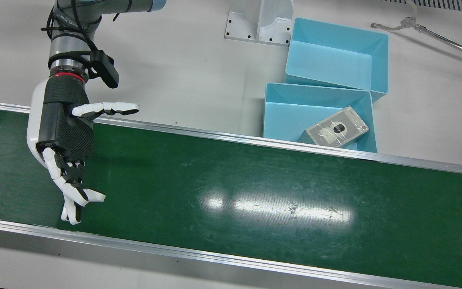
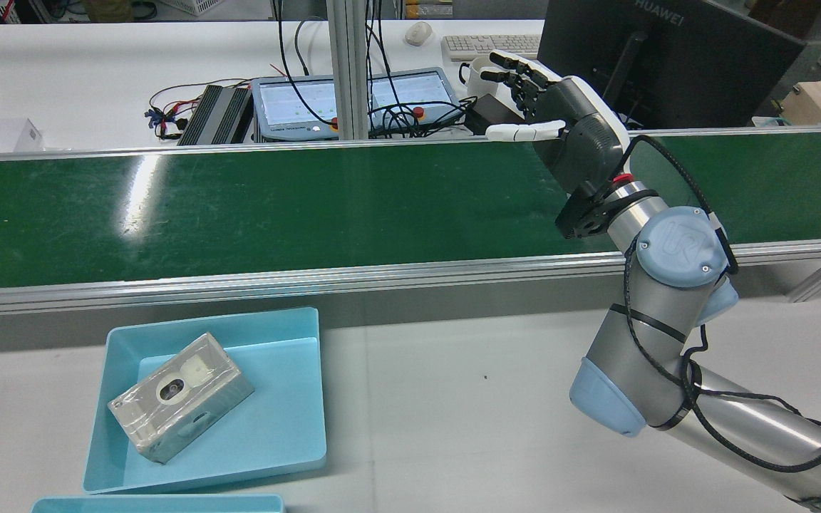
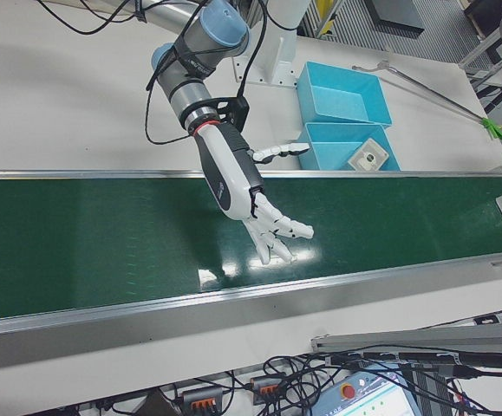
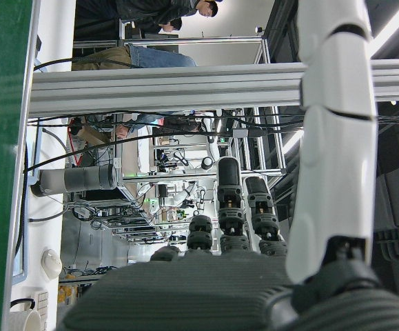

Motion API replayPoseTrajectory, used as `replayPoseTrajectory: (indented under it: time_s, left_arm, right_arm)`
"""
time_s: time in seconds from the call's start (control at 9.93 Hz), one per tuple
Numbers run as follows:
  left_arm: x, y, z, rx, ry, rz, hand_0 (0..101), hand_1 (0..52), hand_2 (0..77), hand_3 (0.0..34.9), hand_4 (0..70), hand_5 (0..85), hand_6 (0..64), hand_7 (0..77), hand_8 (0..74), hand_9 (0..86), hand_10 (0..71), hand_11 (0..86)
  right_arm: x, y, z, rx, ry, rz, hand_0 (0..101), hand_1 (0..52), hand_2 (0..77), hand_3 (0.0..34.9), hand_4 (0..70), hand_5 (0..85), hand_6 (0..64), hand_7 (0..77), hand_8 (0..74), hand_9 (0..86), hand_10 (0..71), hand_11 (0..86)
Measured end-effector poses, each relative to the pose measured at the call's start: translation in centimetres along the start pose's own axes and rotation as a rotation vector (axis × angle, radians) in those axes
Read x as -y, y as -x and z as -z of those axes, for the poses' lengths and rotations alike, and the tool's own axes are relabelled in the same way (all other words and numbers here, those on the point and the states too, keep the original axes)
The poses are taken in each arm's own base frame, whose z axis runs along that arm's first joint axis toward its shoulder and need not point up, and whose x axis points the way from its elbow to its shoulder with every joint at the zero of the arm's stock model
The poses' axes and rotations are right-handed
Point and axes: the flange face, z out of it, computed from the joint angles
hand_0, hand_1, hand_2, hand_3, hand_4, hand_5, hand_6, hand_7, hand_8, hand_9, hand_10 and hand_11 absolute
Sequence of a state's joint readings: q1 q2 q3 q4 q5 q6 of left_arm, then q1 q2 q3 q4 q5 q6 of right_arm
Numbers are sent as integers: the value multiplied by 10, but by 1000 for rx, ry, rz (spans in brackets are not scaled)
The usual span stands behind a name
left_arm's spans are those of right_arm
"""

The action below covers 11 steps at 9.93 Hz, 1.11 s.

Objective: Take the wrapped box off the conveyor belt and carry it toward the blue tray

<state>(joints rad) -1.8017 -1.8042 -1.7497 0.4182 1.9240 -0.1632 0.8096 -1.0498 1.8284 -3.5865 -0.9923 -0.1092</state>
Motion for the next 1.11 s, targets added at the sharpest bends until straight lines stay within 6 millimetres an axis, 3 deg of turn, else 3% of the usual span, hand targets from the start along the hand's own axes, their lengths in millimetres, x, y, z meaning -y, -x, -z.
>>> replayPoseTrajectory:
  time_s: [1.11]
  left_arm:
    - [0,0,0,0,0,0,0,0,5,0,0,11,5,5,5,5,0,5]
  right_arm:
    - [0,-1,1,-2,0,-1,476,136,104,0,158,158,109,262,60,98,0,11]
